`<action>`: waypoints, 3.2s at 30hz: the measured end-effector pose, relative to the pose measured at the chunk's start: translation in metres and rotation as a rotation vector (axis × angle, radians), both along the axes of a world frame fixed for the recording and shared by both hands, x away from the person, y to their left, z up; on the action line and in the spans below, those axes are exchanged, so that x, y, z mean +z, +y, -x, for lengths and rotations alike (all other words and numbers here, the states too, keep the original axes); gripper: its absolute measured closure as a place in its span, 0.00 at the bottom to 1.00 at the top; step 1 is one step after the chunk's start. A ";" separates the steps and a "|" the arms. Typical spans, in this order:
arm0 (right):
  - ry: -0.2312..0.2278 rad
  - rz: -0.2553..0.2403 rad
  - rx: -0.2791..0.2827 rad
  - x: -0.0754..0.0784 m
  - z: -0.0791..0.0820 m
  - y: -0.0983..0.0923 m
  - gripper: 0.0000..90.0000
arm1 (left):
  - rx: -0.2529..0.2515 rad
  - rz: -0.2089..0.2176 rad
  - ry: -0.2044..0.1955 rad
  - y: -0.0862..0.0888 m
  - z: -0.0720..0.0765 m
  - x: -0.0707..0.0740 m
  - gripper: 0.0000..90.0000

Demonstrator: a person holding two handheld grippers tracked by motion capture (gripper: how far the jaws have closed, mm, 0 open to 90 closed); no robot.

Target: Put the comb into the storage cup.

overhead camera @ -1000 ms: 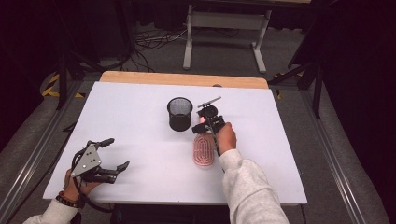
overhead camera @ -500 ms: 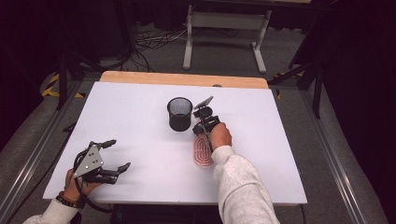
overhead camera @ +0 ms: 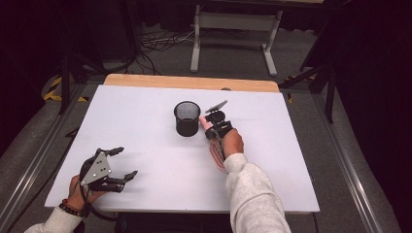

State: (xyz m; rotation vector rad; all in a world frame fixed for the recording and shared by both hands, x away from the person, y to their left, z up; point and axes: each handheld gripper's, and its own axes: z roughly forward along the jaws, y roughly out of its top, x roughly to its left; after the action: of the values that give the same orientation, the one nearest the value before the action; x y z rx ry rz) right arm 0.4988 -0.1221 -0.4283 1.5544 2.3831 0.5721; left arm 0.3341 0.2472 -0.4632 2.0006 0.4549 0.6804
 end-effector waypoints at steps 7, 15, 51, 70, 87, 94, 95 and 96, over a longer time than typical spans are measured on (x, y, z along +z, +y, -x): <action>-0.060 -0.166 -0.022 0.016 0.013 -0.028 0.78 | -0.002 -0.013 -0.007 -0.003 0.000 -0.001 0.15; -0.098 -0.363 0.034 0.027 0.038 -0.053 0.78 | 0.020 -0.064 -0.071 -0.010 0.001 0.001 0.14; 0.153 -0.491 0.394 -0.005 0.105 0.039 0.78 | -0.169 -0.604 -0.652 -0.125 0.012 -0.014 0.32; 0.213 -0.388 0.426 0.002 0.091 0.061 0.78 | -0.087 -0.881 -0.787 -0.150 0.011 -0.026 0.78; 0.225 -0.496 0.452 0.039 0.083 0.038 0.61 | -0.095 -0.750 -0.622 -0.134 0.004 -0.009 0.79; 0.124 -0.566 0.497 0.070 0.094 0.018 0.53 | -0.063 -0.620 -0.609 -0.119 0.004 0.008 0.79; 0.077 -0.588 0.506 0.077 0.096 0.014 0.52 | -0.055 -0.617 -0.638 -0.117 0.004 0.010 0.79; 0.011 -0.593 0.514 0.085 0.100 0.010 0.49 | -0.036 -0.597 -0.647 -0.115 0.005 0.010 0.79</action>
State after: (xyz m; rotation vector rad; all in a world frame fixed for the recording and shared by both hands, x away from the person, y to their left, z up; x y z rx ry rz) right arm 0.3990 -0.1123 -0.3436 1.0820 2.7831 1.4860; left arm 0.3295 0.1318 -0.4530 2.1508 -0.2015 1.5016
